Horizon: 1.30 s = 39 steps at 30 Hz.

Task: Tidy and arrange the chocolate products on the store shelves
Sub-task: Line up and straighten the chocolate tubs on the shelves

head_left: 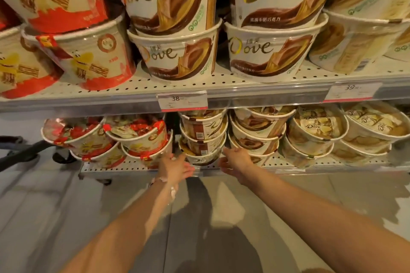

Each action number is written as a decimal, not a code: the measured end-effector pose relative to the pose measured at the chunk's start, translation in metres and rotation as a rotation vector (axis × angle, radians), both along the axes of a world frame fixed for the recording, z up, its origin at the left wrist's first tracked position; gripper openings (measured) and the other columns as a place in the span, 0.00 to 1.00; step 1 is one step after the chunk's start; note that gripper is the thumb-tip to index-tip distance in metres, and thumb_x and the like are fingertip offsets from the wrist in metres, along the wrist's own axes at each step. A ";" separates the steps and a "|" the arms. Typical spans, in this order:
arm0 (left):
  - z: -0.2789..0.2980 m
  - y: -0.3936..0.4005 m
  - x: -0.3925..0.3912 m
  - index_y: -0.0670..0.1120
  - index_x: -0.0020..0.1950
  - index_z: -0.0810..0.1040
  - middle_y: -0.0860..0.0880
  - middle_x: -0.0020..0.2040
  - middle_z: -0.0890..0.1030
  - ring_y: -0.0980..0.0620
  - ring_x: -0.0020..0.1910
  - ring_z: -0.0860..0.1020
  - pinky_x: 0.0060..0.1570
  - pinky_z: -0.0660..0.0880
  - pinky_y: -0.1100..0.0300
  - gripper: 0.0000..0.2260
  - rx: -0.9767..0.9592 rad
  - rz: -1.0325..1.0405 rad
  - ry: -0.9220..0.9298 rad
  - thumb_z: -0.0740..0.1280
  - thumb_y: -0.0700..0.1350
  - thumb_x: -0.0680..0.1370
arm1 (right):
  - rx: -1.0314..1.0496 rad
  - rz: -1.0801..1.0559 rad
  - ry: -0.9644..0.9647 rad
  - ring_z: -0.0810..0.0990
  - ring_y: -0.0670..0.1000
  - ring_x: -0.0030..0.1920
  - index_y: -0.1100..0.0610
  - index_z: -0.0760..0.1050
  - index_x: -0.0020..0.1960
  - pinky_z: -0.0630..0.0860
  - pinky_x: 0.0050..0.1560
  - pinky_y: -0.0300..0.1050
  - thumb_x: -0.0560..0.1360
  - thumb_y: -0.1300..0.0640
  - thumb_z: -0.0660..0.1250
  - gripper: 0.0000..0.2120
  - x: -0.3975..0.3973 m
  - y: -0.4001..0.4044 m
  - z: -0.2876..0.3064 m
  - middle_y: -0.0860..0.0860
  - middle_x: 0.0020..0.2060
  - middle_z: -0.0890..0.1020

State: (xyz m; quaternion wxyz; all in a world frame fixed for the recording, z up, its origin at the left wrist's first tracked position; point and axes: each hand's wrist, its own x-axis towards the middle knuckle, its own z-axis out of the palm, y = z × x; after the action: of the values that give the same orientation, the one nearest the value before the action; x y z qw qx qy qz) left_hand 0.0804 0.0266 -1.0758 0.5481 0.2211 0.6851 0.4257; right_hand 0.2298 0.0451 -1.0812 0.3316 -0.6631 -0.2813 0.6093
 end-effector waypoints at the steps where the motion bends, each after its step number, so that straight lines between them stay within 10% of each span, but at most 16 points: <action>1: -0.004 0.003 -0.003 0.33 0.61 0.67 0.40 0.41 0.76 0.34 0.56 0.76 0.53 0.75 0.51 0.14 -0.026 0.009 -0.051 0.58 0.42 0.81 | -0.013 -0.047 0.035 0.76 0.53 0.35 0.59 0.71 0.39 0.75 0.42 0.48 0.80 0.57 0.60 0.11 -0.003 0.004 -0.003 0.57 0.35 0.77; 7: -0.020 0.007 -0.014 0.37 0.67 0.65 0.32 0.56 0.76 0.36 0.51 0.78 0.44 0.77 0.53 0.19 0.023 0.048 -0.126 0.64 0.34 0.77 | -0.067 -0.206 0.179 0.75 0.49 0.34 0.60 0.74 0.40 0.77 0.42 0.44 0.80 0.57 0.60 0.11 -0.019 0.018 -0.015 0.54 0.33 0.77; 14: -0.022 0.014 -0.012 0.38 0.64 0.67 0.34 0.46 0.78 0.41 0.43 0.81 0.46 0.77 0.53 0.15 0.069 0.094 -0.206 0.61 0.31 0.77 | -0.064 -0.189 0.172 0.74 0.49 0.33 0.60 0.74 0.39 0.75 0.37 0.41 0.80 0.60 0.59 0.12 -0.019 0.021 -0.018 0.54 0.32 0.76; 19: -0.025 0.016 -0.010 0.39 0.63 0.68 0.37 0.48 0.78 0.41 0.46 0.80 0.43 0.77 0.55 0.15 0.085 0.148 -0.246 0.61 0.31 0.77 | -0.048 -0.156 0.165 0.76 0.49 0.35 0.60 0.75 0.40 0.78 0.49 0.45 0.80 0.61 0.58 0.12 -0.018 0.023 -0.019 0.54 0.33 0.77; 26: -0.027 0.023 -0.015 0.40 0.57 0.70 0.36 0.63 0.73 0.40 0.62 0.73 0.53 0.72 0.53 0.07 0.087 0.264 -0.287 0.58 0.34 0.80 | -0.078 -0.077 0.273 0.80 0.50 0.34 0.65 0.75 0.46 0.79 0.37 0.40 0.79 0.62 0.60 0.08 -0.029 0.018 -0.022 0.57 0.36 0.81; 39: -0.035 0.012 -0.009 0.36 0.53 0.73 0.38 0.46 0.80 0.44 0.43 0.81 0.39 0.78 0.56 0.08 0.064 0.193 -0.250 0.66 0.33 0.75 | -0.070 -0.057 0.258 0.74 0.49 0.34 0.61 0.73 0.42 0.74 0.36 0.41 0.81 0.54 0.59 0.13 -0.016 0.024 -0.022 0.53 0.33 0.76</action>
State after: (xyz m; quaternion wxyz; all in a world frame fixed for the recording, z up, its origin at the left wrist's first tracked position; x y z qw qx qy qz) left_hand 0.0712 0.0387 -1.1110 0.5784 0.1169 0.6155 0.5224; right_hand 0.2143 0.0692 -1.1030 0.3590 -0.5983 -0.1958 0.6891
